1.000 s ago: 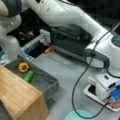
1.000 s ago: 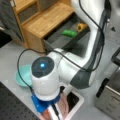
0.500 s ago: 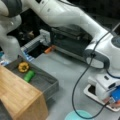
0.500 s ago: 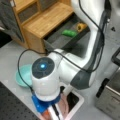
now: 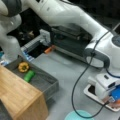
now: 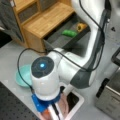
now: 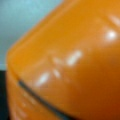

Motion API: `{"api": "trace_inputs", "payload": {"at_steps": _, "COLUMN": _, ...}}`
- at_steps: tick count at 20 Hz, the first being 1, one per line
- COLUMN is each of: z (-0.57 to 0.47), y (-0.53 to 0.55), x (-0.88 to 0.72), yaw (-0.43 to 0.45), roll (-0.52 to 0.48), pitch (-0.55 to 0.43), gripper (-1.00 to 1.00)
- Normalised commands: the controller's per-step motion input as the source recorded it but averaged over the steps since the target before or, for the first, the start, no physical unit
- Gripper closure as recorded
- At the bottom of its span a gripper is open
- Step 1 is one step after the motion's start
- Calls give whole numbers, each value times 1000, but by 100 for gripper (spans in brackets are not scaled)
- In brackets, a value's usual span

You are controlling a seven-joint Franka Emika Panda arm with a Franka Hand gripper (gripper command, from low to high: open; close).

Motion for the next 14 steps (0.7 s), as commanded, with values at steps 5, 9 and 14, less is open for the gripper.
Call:
{"api": "trace_inputs", "payload": {"at_steps": 5, "z": 271, "y": -40, "x": -179, "yaw": 249, "roll": -248, "pitch": 85, "gripper": 100}}
{"api": "trace_inputs", "payload": {"at_steps": 9, "z": 177, "y": -144, "x": -292, "yaw": 405, "roll": -156, "pitch": 11, "gripper": 100}}
{"api": "trace_inputs", "payload": {"at_steps": 14, "z": 79, "y": -331, "x": -522, "yaw": 474, "roll": -130, "pitch": -5, "gripper": 100}}
